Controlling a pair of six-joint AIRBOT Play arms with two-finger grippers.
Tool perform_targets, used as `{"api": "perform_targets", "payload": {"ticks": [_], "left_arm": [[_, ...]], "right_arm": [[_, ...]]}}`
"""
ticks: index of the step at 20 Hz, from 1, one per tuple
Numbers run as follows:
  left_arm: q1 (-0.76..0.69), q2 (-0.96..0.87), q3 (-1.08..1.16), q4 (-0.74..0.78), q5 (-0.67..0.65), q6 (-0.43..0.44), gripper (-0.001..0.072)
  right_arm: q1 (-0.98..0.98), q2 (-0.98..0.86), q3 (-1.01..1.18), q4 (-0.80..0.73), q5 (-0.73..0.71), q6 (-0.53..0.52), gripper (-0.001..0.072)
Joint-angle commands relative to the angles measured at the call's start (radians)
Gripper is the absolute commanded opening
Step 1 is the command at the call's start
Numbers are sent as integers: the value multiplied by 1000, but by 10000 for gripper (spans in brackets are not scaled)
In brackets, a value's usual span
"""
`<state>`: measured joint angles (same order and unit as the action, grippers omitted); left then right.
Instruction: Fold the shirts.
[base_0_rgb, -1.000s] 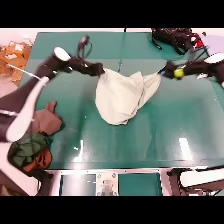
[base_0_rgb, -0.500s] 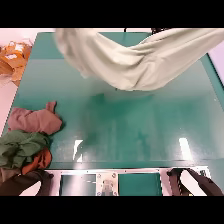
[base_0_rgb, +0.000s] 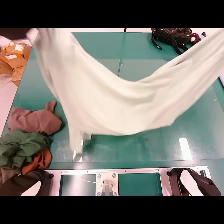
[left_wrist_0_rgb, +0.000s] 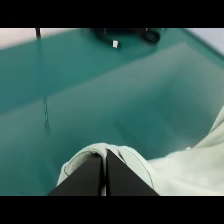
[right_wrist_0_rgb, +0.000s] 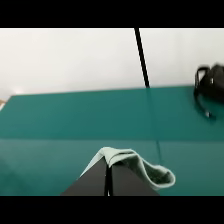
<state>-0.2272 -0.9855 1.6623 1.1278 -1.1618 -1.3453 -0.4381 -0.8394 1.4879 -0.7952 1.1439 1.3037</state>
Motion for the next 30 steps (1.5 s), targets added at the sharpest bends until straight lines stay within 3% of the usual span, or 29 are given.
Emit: {"api": "perform_targets", "payload": {"ticks": [1, 4, 7, 8, 9, 10, 11, 12, 14, 15, 18, 20, 22, 30], "left_arm": [[0, -156, -94, 13, 5, 9, 18], [0, -395, -147, -13, 111, 22, 18], [0, -626, -145, -164, 205, 73, 22], [1, -683, -142, -221, 230, 71, 284], [1, -716, -142, -245, 251, 69, 618], [4, -730, -142, -243, 254, 63, 652], [16, -727, -140, -237, 244, 63, 652], [43, -727, -112, -236, 190, 63, 652], [119, -727, -32, -235, 18, 61, 652], [155, -727, 5, -243, -80, 61, 652], [240, -727, 43, -245, -311, 65, 651], [264, -726, 17, -246, -359, 64, 652], [264, -726, -26, -246, -365, 79, 651], [266, -726, -224, -235, -402, 170, 651]], "right_arm": [[35, -135, -111, -1, -63, -47, 12], [87, -360, -189, -2, -169, -86, 12], [92, -599, -190, -1, -215, -85, 12], [91, -657, -190, -2, -225, -85, 13], [84, -700, -189, -1, -227, -85, 13], [74, -728, -189, -2, -227, -85, 71], [55, -735, -188, -7, -227, -85, 256], [28, -730, -181, -20, -213, -85, 387], [-53, -712, -148, -64, -71, -82, 386], [-100, -694, -151, -100, 23, -82, 319], [-218, -612, -264, -232, 186, -42, 312], [-295, -518, -419, -289, 190, -24, 333], [-342, -448, -557, -312, 201, -25, 440], [-258, -421, -914, -315, 118, -23, 443]]}}
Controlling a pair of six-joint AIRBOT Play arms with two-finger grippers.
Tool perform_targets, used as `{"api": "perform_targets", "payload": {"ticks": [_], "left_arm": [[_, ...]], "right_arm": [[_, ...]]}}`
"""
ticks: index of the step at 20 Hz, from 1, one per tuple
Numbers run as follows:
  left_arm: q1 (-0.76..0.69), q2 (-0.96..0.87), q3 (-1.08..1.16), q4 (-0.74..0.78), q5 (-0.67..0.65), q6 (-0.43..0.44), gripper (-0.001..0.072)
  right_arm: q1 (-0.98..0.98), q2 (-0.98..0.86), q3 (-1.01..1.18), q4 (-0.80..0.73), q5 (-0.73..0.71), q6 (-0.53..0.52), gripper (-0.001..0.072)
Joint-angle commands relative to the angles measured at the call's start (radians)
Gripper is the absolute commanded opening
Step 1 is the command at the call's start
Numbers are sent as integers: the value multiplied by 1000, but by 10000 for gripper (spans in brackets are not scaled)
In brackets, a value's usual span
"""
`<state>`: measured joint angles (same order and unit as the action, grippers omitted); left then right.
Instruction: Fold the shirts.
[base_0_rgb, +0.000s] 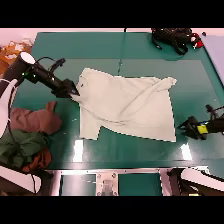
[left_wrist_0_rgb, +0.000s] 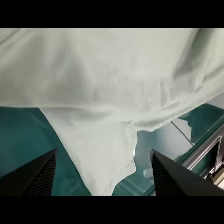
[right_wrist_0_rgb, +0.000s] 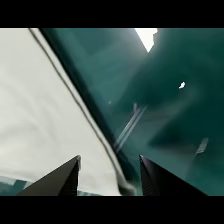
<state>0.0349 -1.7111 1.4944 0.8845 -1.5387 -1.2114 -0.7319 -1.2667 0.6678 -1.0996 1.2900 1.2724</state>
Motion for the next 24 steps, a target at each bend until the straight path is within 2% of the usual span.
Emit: {"api": "perform_targets", "payload": {"ticks": [1, 3, 4, 5, 6, 9, 11, 14, 18, 19, 20, 21, 22, 24], "left_arm": [[3, -1, -64, 21, -25, 39, 651], [5, 0, -65, 53, -28, 38, 651], [11, 0, -65, 61, -40, 38, 651], [23, 0, -65, 60, -51, 36, 651], [35, 0, -65, 61, -55, 31, 652], [69, 4, -111, 56, -52, -3, 652], [58, 10, -202, 35, 1, 2, 651], [11, 9, -377, -42, 163, 41, 652], [-109, 9, -529, -227, 343, 119, 650], [-143, 9, -538, -235, 380, 120, 600], [-168, 9, -537, -235, 406, 121, 410], [-183, 9, -535, -239, 430, 121, 153], [-188, 9, -530, -249, 445, 121, 15], [-186, 16, -487, -256, 406, 121, 17]], "right_arm": [[57, 3, -99, -8, -27, 11, 442], [101, 3, -95, 14, -28, 9, 387], [118, 3, -89, 39, -35, -2, 298], [132, 3, -80, 69, -46, -18, 135], [141, 2, -64, 87, -58, -28, 14], [144, 2, 18, 85, -95, -27, 13], [145, 2, 70, 91, -112, -23, 13], [146, 2, 90, 116, -129, -24, 13], [146, -7, 90, 117, -141, -24, 13], [146, -7, 90, 124, -142, -24, 13], [146, -7, 90, 132, -142, -24, 13], [146, -7, 90, 141, -142, -24, 13], [146, -7, 90, 153, -140, -24, 12], [146, -5, 92, 201, -138, -38, 12]]}}
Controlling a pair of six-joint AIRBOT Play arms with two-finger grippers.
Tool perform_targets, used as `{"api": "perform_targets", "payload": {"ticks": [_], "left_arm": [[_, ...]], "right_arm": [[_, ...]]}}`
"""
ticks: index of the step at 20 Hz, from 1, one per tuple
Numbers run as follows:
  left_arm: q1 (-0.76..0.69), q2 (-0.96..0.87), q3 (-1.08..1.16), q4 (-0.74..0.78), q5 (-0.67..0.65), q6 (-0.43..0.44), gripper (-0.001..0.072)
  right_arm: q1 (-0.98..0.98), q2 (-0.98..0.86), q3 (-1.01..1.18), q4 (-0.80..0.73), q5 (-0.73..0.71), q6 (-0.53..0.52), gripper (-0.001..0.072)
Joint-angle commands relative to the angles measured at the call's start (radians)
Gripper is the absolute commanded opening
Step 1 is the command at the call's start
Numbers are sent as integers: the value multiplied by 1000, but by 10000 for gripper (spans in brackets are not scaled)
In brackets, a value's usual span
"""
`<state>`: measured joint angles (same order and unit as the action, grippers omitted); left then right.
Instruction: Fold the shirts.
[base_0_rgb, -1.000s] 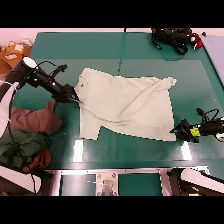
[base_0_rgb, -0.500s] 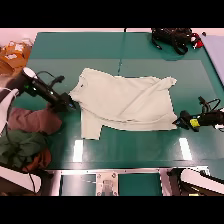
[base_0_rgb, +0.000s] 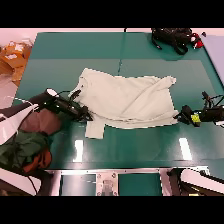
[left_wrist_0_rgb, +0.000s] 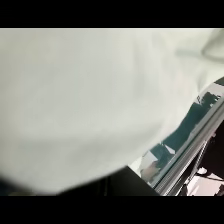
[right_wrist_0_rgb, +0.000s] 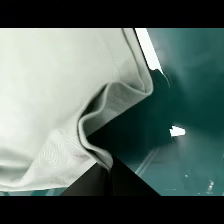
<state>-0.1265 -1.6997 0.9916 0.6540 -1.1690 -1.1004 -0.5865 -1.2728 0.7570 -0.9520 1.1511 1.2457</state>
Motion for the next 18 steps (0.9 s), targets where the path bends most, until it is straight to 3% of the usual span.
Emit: {"api": "perform_targets", "payload": {"ticks": [1, 5, 8, 15, 18], "left_arm": [[-24, 25, 48, -14, -3, 9, 16], [-24, 206, 219, 74, -83, -80, 15], [-24, 395, 427, 202, -87, -175, 15], [-24, 637, 1011, 264, -151, -230, 15], [-24, 686, 1168, 264, -146, -226, 16]], "right_arm": [[1, 7, 6, 96, 1, -29, 12], [1, 84, 111, 281, 60, -80, 12], [-1, 199, 307, 334, 115, -74, 12], [-45, 473, 867, 320, 71, 16, 12], [-47, 528, 1037, 211, 14, 63, 12]]}}
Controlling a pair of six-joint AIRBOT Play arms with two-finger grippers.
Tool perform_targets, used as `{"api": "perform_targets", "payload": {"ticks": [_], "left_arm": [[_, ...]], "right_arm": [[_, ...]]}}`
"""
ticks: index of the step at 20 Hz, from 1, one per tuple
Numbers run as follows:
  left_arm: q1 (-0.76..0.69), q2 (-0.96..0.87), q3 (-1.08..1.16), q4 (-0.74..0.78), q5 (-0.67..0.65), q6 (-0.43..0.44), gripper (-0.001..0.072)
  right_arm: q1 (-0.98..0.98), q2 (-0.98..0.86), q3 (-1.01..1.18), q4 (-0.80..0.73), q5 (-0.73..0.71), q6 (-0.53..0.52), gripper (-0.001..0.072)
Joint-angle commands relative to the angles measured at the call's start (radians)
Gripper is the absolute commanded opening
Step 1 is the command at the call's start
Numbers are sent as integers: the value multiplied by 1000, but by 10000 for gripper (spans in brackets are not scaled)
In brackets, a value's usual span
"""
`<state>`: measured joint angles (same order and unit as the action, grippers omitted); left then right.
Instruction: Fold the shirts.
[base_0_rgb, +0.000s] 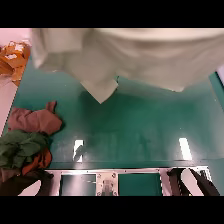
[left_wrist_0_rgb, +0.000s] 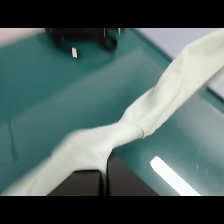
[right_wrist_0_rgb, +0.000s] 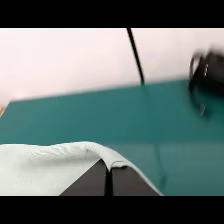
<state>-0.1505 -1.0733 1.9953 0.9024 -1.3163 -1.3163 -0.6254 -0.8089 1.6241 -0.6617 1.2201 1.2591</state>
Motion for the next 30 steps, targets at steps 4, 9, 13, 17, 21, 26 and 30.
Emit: {"api": "perform_targets", "payload": {"ticks": [4, 9, 13, 17, 21, 26, 30], "left_arm": [[0, 99, 166, 57, 32, 16, 18], [0, 26, -8, 143, 71, 46, 17], [0, -209, -30, 128, 110, 72, 17], [-3, -509, -30, 4, 190, 167, 18], [-5, -754, -30, -62, 284, 174, 18], [-5, -910, -30, -158, 305, 180, 263], [42, -914, 14, -138, 133, 135, 674]], "right_arm": [[-7, 90, 240, -200, -82, 96, 12], [-4, 69, 37, -126, -87, 73, 12], [43, -3, -262, -98, -195, -18, 13], [132, -230, -448, -98, -351, -94, 13], [192, -548, -454, -97, -462, -94, 13], [219, -778, -448, -98, -533, -93, 132], [112, -767, -385, -189, -360, -78, 384]]}}
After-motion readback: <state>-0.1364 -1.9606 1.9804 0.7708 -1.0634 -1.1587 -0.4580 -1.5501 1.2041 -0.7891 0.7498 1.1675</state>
